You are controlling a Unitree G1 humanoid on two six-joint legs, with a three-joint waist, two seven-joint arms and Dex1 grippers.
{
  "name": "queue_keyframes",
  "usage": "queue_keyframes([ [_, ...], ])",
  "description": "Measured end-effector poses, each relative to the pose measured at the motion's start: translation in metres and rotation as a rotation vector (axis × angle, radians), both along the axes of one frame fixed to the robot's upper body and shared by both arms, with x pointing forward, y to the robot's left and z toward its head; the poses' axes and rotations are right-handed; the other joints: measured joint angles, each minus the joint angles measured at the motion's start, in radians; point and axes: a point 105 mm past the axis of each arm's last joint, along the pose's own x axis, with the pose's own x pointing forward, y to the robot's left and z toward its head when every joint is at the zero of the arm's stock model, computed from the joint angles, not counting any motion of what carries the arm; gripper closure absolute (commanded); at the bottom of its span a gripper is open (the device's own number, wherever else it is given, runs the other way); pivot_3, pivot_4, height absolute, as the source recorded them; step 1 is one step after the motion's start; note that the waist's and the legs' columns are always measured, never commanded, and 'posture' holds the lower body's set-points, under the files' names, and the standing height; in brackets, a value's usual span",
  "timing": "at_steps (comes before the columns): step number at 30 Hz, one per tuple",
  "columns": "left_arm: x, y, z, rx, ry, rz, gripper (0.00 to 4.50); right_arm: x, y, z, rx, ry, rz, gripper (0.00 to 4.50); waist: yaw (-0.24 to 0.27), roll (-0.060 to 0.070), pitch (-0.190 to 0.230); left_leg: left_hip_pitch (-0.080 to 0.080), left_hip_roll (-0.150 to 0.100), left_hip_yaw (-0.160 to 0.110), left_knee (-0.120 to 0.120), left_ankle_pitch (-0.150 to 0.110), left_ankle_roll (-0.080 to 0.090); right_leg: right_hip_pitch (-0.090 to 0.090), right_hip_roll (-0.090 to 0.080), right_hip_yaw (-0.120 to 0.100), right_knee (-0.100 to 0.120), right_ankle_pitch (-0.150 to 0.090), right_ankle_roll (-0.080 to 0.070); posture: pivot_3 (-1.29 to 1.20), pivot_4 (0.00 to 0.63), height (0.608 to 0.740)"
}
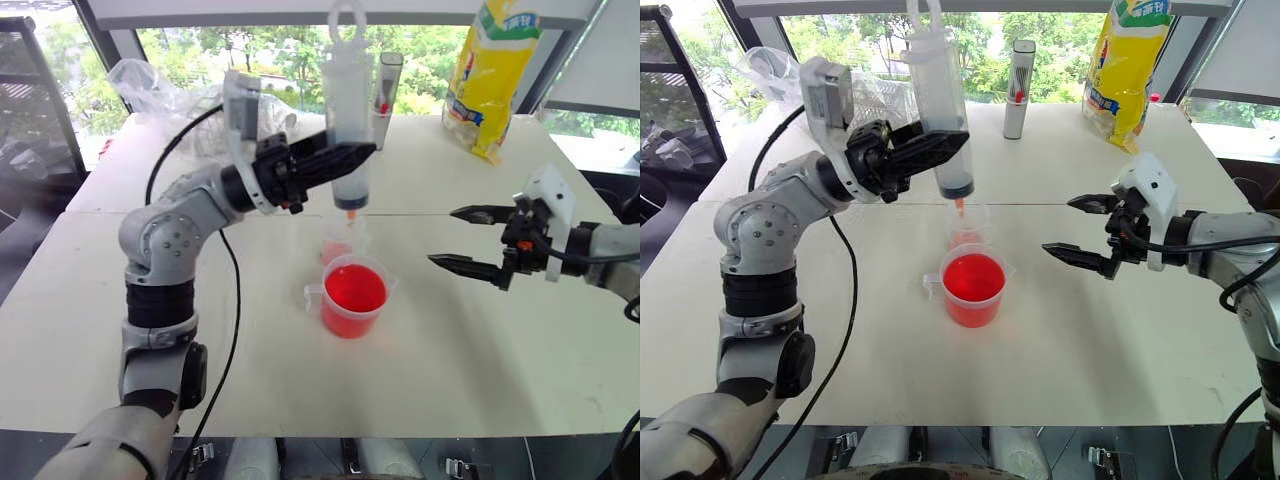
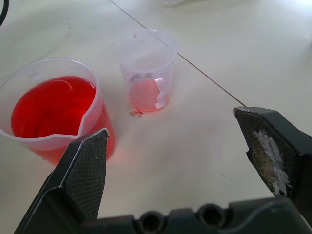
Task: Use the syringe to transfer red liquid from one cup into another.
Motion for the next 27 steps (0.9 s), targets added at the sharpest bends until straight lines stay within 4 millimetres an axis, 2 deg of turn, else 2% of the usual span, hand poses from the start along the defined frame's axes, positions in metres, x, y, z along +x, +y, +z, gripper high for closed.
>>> queue_keyframes([
  [6, -0.009, -0.013, -0.056, 0.121, 0.04, -0.099, 3.17, -0.003, -0.005, 0.002, -0.001, -0.006, -0.035, 0.0, -0.001, 0.0, 0.0, 0.0, 0.0, 0.0, 0.0, 0.0, 0.0, 0.0, 0.0, 0.0, 0.0, 0.0, 0.0, 0.0, 0.15, 0.74],
  [11, -0.014, -0.015, -0.064, 0.145, -0.056, -0.111, 3.17, -0.006, -0.004, 0.006, 0.002, -0.012, -0.037, 0.0, 0.0, 0.0, 0.0, 0.0, 0.0, 0.0, 0.0, -0.001, 0.001, 0.0, 0.0, 0.0, -0.001, 0.0, 0.0, 0.0, 0.15, 0.74],
  [20, -0.02, -0.023, -0.101, 0.196, -0.144, -0.107, 3.17, -0.007, -0.001, 0.01, 0.047, 0.014, -0.035, 0.0, 0.0, 0.0, 0.0, -0.001, 0.0, 0.0, 0.0, -0.002, 0.003, 0.0, 0.0, 0.001, -0.002, 0.0, 0.0, 0.0, 0.15, 0.74],
  [27, -0.016, -0.026, -0.109, 0.193, -0.203, -0.068, 3.17, -0.01, 0.01, 0.04, 0.206, 0.013, -0.002, 0.0, 0.001, 0.0, 0.0, -0.001, 0.001, 0.0, -0.001, -0.002, 0.004, 0.0, 0.0, 0.001, -0.004, 0.0, 0.0, 0.0, 0.15, 0.74],
])
